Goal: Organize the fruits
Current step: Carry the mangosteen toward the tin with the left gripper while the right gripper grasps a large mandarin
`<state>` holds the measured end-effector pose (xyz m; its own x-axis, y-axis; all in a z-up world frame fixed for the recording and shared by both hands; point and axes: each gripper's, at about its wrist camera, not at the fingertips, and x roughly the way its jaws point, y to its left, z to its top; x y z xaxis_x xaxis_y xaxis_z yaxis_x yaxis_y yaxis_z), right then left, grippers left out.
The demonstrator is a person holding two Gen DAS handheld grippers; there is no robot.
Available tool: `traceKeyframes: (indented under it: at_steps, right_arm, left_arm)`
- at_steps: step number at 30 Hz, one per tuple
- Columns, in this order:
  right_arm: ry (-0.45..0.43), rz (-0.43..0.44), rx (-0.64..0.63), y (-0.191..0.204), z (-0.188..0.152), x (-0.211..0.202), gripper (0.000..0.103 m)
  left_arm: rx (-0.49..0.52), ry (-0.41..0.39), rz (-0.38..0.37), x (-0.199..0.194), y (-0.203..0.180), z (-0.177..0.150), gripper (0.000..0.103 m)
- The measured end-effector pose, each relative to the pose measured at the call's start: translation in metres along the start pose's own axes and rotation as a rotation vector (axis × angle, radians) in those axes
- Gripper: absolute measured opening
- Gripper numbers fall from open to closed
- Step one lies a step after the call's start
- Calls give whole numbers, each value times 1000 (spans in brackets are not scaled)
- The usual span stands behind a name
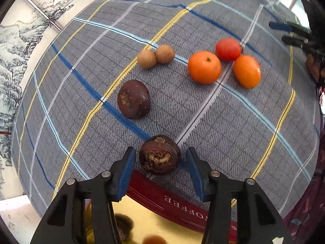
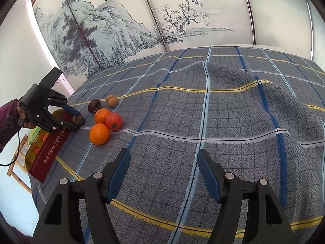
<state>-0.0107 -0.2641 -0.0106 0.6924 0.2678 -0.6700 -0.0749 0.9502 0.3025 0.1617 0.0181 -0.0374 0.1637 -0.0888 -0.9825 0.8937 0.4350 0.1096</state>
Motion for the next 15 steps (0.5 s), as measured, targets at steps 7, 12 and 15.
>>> traceKeyframes:
  at_steps: [7,12,15]
  right_arm:
    - [-2,6,13,-1,1,1,69]
    - [-11,12,24,-2,1,0,69]
    - [-20,10,27,-4,1,-3,69]
  left_arm:
    - [-131,-57,61,-9,-16,-4,35]
    - [-201,-183,111,-34,-71,-8,35]
    - [-335,-288,61,-53,-97,-16,35]
